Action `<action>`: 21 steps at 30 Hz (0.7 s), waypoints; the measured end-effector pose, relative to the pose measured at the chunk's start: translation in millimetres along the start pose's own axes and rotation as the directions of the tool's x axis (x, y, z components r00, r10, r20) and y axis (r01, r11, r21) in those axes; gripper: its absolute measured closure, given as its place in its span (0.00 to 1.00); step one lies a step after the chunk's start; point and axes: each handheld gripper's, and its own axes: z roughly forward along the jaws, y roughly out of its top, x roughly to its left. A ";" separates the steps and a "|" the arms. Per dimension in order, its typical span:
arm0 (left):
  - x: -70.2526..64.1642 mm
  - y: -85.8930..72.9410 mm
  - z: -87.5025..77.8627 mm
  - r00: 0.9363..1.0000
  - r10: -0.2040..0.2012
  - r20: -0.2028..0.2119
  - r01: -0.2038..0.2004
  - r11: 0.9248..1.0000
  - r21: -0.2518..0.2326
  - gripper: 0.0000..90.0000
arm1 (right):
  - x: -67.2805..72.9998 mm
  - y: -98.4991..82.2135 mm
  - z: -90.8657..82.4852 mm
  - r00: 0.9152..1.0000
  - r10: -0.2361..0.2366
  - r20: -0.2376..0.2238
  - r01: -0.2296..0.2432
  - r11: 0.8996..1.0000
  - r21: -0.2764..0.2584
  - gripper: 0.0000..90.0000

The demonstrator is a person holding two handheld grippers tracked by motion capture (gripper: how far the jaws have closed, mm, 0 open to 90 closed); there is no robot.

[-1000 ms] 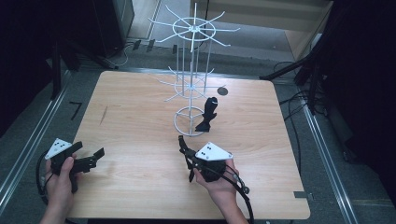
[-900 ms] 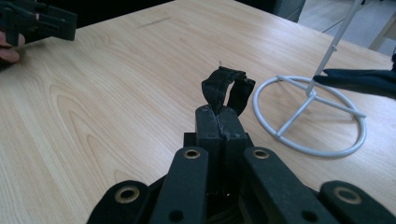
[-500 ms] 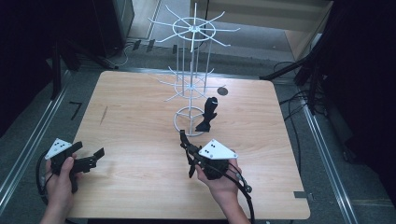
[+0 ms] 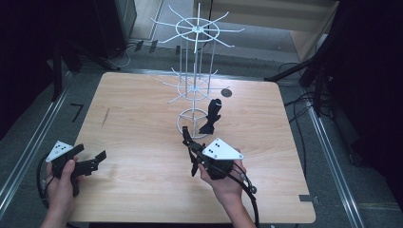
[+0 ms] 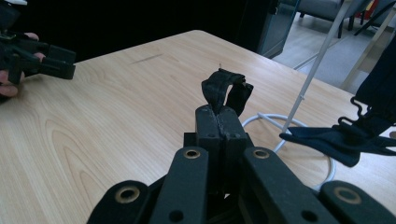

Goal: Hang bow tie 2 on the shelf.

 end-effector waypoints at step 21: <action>-0.1 -0.1 -0.2 1.000 -0.002 0.000 0.002 1.000 -0.001 0.02 | -1.9 25.1 -3.2 1.000 -0.003 0.018 0.004 0.998 -0.057 1.00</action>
